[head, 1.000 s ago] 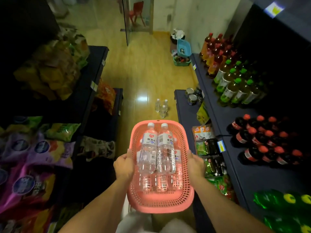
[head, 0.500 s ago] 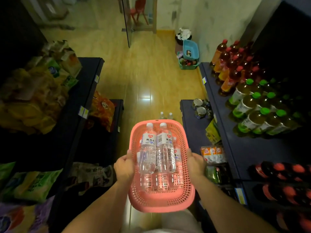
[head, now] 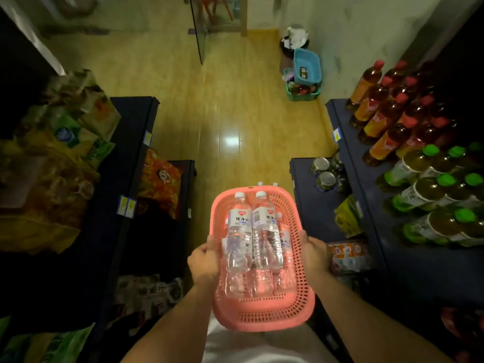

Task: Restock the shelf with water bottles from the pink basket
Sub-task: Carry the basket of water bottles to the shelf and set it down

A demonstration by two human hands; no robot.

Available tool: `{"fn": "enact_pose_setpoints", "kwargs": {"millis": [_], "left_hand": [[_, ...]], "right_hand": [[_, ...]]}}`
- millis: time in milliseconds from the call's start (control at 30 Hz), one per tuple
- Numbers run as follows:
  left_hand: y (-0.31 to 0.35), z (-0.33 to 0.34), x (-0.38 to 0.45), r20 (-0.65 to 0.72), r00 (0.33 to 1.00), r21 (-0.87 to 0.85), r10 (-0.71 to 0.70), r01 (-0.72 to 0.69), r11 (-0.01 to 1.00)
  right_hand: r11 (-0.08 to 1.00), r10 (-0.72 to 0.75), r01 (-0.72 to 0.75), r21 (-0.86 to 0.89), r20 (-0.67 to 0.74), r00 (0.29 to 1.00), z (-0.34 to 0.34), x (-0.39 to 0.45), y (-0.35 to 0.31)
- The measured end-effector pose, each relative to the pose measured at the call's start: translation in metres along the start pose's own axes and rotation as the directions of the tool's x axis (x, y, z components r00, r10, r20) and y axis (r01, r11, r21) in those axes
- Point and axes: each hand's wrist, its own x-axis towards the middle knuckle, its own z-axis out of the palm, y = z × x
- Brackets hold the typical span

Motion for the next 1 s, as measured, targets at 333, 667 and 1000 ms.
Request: {"fn": "enact_pose_setpoints", "kwargs": {"millis": [333, 667, 1000], "left_hand": [[0.047, -0.002, 0.056, 0.072, 0.995, 0.037, 0.07, -0.072, 0.997], [0.072, 0.023, 0.067, 0.039, 0.999, 0.018, 0.023, -0.024, 1.0], [0.081, 0.038, 0.063, 0.065, 0.998, 0.049, -0.014, 0.011, 0.999]], "right_hand": [[0.993, 0.035, -0.027, 0.118, -0.063, 0.997, 0.024, 0.01, -0.039], [0.998, -0.013, 0.017, 0.06, -0.062, 0.998, 0.015, 0.048, -0.065], [0.993, 0.017, -0.008, 0.12, -0.074, 0.997, 0.008, 0.064, -0.059]]}}
